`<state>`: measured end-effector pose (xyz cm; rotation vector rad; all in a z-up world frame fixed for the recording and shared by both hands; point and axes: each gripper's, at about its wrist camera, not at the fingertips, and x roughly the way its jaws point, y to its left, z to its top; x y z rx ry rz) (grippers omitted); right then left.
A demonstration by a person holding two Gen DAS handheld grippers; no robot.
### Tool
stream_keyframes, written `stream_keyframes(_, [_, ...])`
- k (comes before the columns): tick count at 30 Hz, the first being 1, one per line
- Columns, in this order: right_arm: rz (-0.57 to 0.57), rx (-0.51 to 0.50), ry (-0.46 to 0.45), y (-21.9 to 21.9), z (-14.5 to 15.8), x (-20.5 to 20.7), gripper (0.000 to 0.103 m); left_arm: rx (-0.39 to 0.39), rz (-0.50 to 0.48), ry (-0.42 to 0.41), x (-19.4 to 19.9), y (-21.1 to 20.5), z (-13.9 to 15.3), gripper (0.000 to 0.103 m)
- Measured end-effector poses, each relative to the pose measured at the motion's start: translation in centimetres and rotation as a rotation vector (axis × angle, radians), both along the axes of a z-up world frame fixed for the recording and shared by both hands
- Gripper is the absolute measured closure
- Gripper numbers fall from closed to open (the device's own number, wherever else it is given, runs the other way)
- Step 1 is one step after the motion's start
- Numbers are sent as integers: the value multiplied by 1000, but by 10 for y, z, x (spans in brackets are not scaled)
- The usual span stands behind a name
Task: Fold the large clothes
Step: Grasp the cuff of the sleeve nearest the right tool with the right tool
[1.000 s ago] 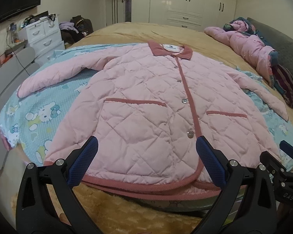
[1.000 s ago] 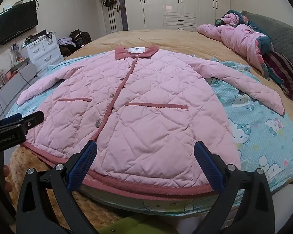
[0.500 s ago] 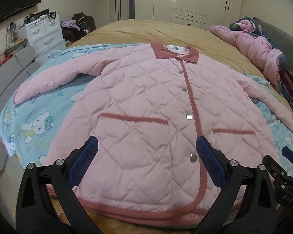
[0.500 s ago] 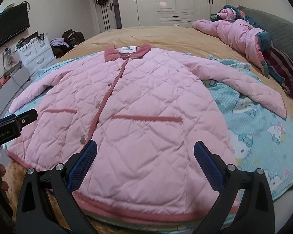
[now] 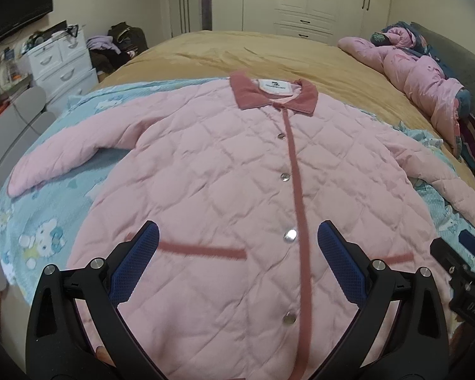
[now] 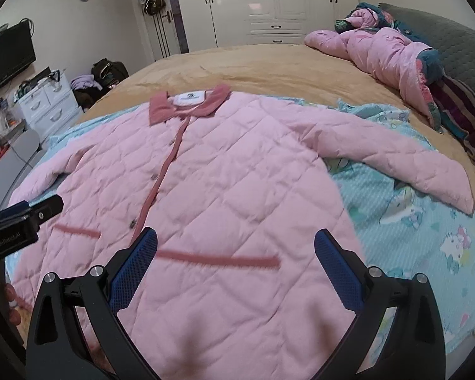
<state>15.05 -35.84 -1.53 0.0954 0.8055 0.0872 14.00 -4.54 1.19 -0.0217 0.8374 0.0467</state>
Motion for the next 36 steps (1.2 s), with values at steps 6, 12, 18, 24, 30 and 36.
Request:
stream_keyframes(6, [-77, 21, 2, -35, 1, 28, 4, 7, -37, 12, 31, -21, 0, 9])
stream_keyframes(12, [-176, 53, 39, -80, -10, 55, 4, -11, -69, 35, 57, -37, -6, 9])
stream_keyframes(18, [-284, 96, 83, -129, -27, 77, 4, -3, -97, 55, 83, -53, -13, 9])
stream_keyframes(24, [-406, 161, 123, -176, -45, 94, 4, -16, -112, 77, 104, -57, -21, 9])
stream_keyframes(30, [-517, 229, 144, -218, -60, 103, 4, -23, -87, 100, 126, -55, -29, 9])
stream_keyframes(36, [-664, 329, 177, -270, -82, 114, 4, -15, -75, 119, 144, -50, -34, 9])
